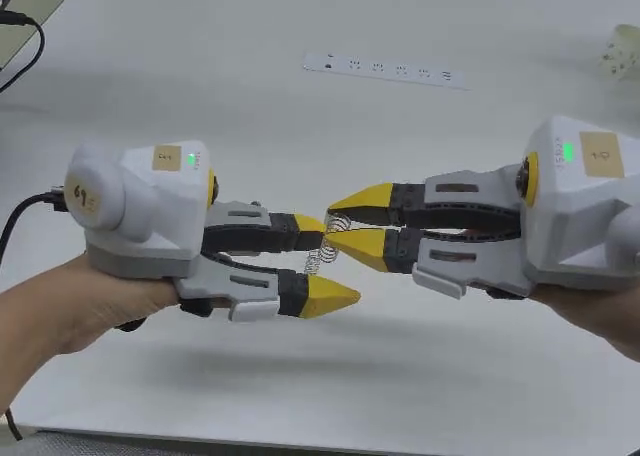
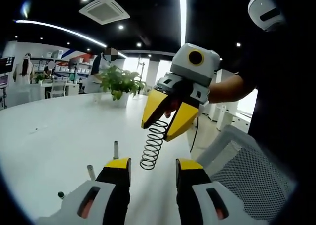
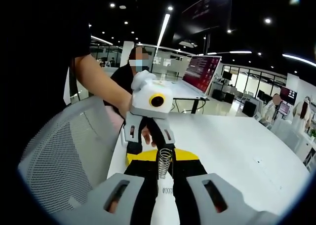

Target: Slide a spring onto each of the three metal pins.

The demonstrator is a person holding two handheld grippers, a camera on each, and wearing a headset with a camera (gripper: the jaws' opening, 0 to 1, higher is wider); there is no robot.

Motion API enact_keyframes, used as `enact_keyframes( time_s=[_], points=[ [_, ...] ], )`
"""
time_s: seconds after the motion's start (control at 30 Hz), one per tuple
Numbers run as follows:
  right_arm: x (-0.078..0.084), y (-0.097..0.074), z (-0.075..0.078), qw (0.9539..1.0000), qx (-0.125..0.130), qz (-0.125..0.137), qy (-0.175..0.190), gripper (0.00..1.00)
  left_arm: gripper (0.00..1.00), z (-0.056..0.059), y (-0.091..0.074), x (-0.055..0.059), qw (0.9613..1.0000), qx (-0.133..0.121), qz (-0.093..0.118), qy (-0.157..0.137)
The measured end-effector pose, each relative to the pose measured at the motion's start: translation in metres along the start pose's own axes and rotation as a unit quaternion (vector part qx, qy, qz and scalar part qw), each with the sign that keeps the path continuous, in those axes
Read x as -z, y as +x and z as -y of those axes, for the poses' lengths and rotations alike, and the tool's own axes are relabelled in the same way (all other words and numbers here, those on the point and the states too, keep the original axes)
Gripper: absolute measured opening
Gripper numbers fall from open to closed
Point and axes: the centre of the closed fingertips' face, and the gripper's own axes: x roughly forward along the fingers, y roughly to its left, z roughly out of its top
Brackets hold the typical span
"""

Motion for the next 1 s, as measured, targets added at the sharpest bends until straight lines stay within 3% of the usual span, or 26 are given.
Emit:
enact_keyframes(
  time_s=[0.27,0.6,0.73,0.77,1.0],
  points=[
    [0.004,-0.003,0.005,0.9999,0.010,-0.006,-0.001,0.07,0.38,-0.007,-0.012,0.010,0.9996,-0.020,-0.020,0.008],
    [0.007,-0.006,0.010,0.9997,0.023,-0.011,0.000,0.07,0.48,-0.020,-0.036,0.015,0.9981,-0.057,-0.022,0.003],
    [0.012,-0.009,0.014,0.9994,0.030,-0.019,0.001,0.07,0.57,-0.029,-0.049,0.016,0.9963,-0.083,-0.021,0.002],
    [0.013,-0.010,0.015,0.9993,0.032,-0.019,0.003,0.07,0.59,-0.032,-0.054,0.018,0.9950,-0.095,-0.027,0.013],
    [0.019,-0.016,0.021,0.9986,0.046,-0.026,0.006,0.07,0.66,-0.045,-0.082,0.034,0.9900,-0.134,-0.044,0.006]
  ],
)
